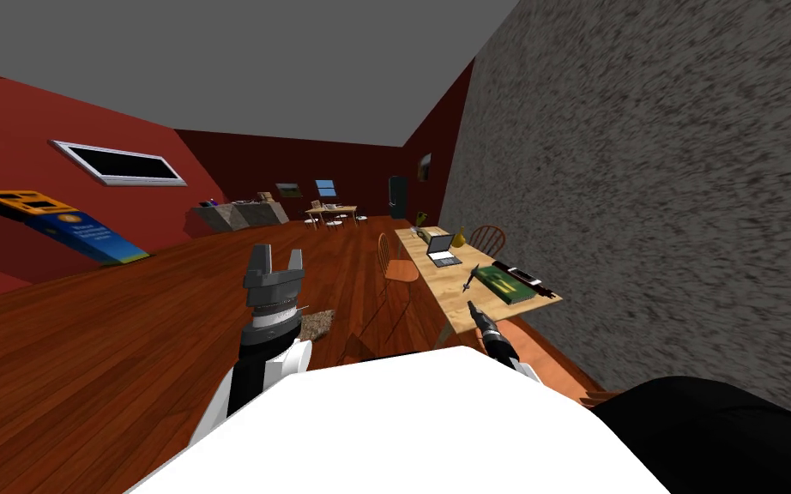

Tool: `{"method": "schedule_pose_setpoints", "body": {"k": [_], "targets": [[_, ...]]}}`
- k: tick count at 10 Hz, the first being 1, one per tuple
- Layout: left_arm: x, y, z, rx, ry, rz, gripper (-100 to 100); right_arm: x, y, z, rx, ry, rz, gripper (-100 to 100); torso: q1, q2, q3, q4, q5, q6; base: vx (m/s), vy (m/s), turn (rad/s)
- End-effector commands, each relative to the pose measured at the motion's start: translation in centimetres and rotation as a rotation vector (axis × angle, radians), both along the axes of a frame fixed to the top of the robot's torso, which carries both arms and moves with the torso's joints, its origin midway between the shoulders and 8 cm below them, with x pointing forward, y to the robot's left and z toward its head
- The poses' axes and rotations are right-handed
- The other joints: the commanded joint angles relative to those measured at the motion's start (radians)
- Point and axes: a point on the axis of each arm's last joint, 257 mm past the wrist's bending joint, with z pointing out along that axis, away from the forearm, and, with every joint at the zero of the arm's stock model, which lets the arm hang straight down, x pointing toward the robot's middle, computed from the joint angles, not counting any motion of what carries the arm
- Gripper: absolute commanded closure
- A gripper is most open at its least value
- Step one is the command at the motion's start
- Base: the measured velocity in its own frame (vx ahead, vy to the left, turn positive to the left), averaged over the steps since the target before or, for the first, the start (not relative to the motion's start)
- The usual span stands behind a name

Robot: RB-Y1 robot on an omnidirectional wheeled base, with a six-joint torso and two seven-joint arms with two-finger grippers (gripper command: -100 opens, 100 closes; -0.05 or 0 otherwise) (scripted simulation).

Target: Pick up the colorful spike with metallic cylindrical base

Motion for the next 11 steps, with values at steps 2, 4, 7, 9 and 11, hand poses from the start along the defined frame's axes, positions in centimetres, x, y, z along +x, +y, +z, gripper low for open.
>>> {"method": "schedule_pose_setpoints", "body": {"k": [2, 4, 7, 9, 11], "targets": [[0.0, 0.0, 0.0, 0.000, 0.000, 0.000, 0, -0.6, -1.7, -2.0, -0.068, 0.079, -0.015, -100, 0.000, 0.000, 0.000, 0.000, 0.000, 0.000, 0.157, 0.087, -0.096], [0.0, 0.0, 0.0, 0.000, 0.000, 0.000, 0, -0.4, -2.6, -2.8, -0.119, 0.123, -0.016, -100, -0.002, -0.002, -0.001, 0.000, 0.000, 0.000, 0.179, 0.044, -0.141], [0.0, 0.0, 0.0, 0.000, 0.000, 0.000, 0, 0.5, -3.8, -3.2, -0.199, 0.171, -0.006, -100, -0.003, -0.004, -0.002, -0.001, -0.001, 0.000, 0.203, 0.048, -0.172], [0.0, 0.0, 0.0, 0.000, 0.000, 0.000, 0, 1.3, -4.6, -3.0, -0.253, 0.195, 0.004, -100, -0.004, -0.005, -0.003, -0.001, -0.001, 0.000, 0.204, 0.040, -0.183], [0.0, 0.0, 0.0, 0.000, 0.000, 0.000, 0, 2.1, -5.4, -2.7, -0.307, 0.216, 0.013, -100, -0.005, -0.004, -0.002, -0.001, -0.001, 0.000, 0.190, 0.036, -0.177]]}}
